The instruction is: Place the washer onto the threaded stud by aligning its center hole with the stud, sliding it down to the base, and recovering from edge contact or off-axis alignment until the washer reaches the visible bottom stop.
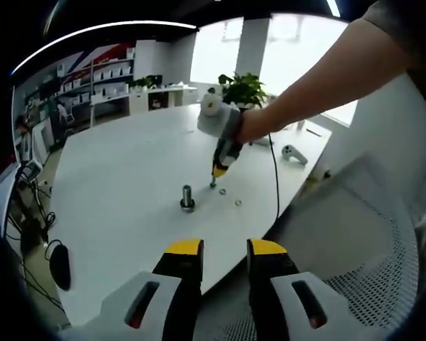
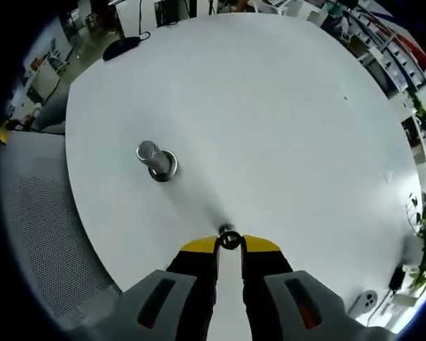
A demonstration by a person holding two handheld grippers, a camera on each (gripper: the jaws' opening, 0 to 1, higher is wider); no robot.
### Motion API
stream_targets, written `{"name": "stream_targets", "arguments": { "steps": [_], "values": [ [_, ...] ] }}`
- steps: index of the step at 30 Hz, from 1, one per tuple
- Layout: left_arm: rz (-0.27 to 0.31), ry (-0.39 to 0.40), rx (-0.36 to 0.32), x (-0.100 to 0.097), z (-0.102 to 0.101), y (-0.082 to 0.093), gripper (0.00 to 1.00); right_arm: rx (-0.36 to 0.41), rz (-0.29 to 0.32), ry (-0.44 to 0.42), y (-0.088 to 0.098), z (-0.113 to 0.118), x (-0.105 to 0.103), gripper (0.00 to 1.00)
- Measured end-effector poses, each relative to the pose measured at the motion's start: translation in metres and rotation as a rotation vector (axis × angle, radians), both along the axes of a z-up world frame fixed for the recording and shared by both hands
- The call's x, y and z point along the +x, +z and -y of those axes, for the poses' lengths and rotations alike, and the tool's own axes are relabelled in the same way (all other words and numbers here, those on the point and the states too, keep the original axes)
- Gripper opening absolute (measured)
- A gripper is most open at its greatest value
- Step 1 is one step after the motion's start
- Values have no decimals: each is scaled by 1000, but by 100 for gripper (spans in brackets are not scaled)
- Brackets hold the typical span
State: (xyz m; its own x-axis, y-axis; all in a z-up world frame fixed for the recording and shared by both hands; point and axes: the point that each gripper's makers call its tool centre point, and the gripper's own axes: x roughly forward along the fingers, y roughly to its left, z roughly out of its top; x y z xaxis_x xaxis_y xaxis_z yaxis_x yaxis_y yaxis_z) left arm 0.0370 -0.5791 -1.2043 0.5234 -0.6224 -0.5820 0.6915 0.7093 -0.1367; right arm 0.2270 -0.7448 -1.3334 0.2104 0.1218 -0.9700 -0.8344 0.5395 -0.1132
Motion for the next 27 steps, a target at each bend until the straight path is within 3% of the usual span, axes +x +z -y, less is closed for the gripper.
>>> {"name": "stream_targets", "arguments": {
  "steps": [13, 27],
  "values": [
    [-3, 20, 10, 2, -3, -2, 22, -32, -55, -19, -25, -2, -21, 14],
    [-2, 21, 16, 2, -4, -2, 22, -9, -42, -67, -17, 13, -29, 20]
  ]
}}
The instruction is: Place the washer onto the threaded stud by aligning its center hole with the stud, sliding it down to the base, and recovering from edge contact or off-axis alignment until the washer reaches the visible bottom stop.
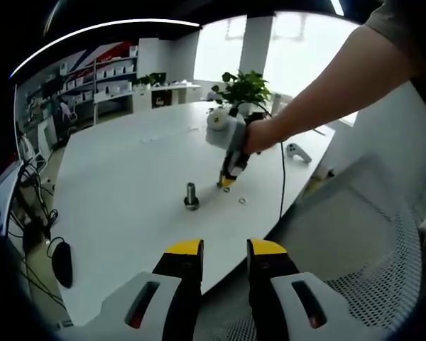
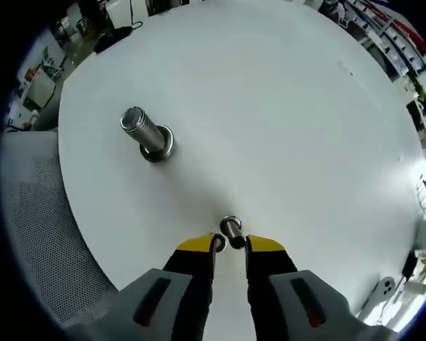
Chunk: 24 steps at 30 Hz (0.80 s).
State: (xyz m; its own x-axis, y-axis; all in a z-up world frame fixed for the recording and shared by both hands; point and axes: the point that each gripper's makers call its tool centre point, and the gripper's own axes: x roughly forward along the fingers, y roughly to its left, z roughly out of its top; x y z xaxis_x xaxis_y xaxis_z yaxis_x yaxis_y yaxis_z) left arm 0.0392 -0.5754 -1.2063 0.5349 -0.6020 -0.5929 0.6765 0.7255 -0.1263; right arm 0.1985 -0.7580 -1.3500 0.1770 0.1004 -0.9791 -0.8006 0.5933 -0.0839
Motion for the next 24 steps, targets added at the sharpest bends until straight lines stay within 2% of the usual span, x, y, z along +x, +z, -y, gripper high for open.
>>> {"name": "stream_targets", "arguments": {
  "steps": [3, 7, 14, 24],
  "values": [
    [7, 3, -3, 1, 0, 1, 22, -13, -10, -9, -1, 8, -1, 21],
    [12, 5, -5, 1, 0, 2, 22, -8, -33, -21, -5, 15, -19, 22],
    [16, 6, -4, 1, -1, 3, 22, 17, -60, -27, -15, 4, -44, 23],
    [17, 10, 4, 2, -2, 2, 22, 11, -68, -1, -21, 3, -51, 23]
  ]
}}
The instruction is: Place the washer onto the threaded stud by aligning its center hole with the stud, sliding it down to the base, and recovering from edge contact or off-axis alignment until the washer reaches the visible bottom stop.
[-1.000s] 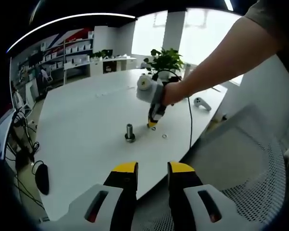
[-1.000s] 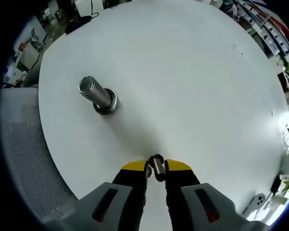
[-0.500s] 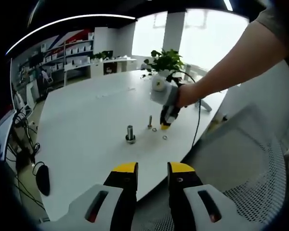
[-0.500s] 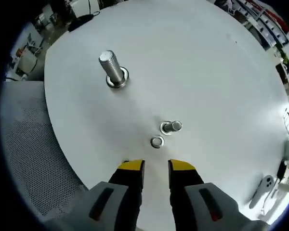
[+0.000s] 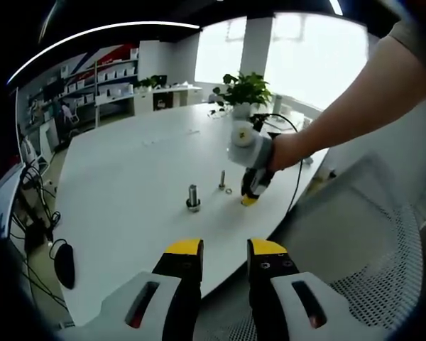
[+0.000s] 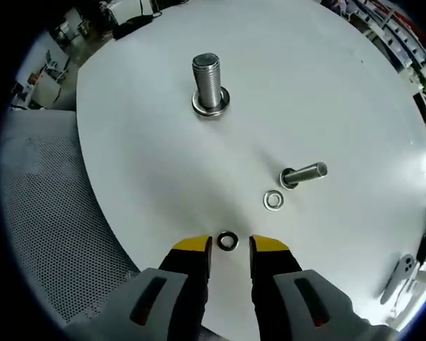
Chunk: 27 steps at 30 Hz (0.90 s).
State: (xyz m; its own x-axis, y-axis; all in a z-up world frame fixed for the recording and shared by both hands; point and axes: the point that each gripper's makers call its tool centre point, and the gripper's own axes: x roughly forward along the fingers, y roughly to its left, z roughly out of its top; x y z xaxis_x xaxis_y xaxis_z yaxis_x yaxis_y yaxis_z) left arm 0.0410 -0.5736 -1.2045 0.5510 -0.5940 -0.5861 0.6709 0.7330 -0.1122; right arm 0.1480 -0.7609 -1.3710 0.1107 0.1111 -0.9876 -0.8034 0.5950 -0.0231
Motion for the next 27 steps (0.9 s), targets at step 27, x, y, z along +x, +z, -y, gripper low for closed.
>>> {"name": "stream_targets", "arguments": {
  "steps": [27],
  "values": [
    [-9, 5, 13, 0, -1, -2, 22, -93, -54, 5, -3, -2, -2, 14]
  ]
}}
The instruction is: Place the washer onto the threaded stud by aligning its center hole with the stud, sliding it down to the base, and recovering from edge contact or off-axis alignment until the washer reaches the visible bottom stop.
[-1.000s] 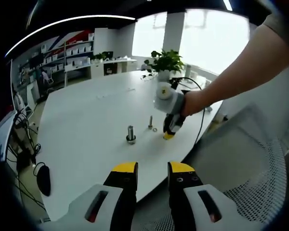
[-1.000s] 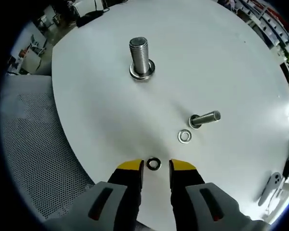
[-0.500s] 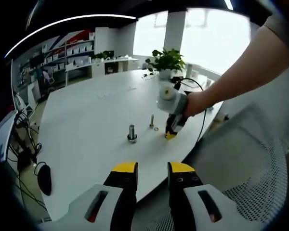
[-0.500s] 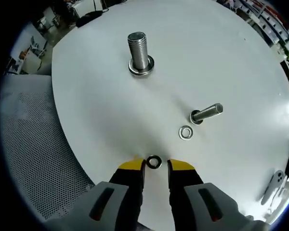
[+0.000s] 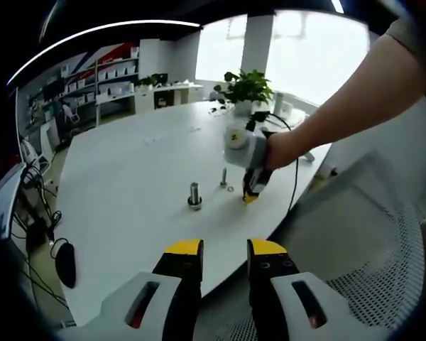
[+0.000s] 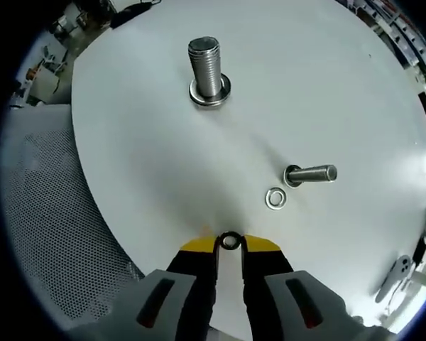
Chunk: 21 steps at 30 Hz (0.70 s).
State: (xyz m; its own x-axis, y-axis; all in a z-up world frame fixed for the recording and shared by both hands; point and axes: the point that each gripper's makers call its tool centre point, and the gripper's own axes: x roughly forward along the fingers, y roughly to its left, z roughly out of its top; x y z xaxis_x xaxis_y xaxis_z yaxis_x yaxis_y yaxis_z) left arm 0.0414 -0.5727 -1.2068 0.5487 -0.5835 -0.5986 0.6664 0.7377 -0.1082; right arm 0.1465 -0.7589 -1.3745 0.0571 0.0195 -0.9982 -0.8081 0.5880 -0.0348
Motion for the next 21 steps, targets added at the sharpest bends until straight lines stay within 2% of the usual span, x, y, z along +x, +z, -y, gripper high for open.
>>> {"name": "stream_targets", "arguments": {
  "steps": [9, 17, 21],
  "values": [
    [1, -6, -6, -1, 1, 1, 22, 23, 31, -52, 0, 3, 1, 14],
    [0, -9, -11, -1, 1, 1, 22, 88, 79, -101, 0, 5, 1, 14],
    [2, -11, -15, -1, 2, 2, 22, 94, 79, -104, 0, 4, -1, 13]
  ]
}}
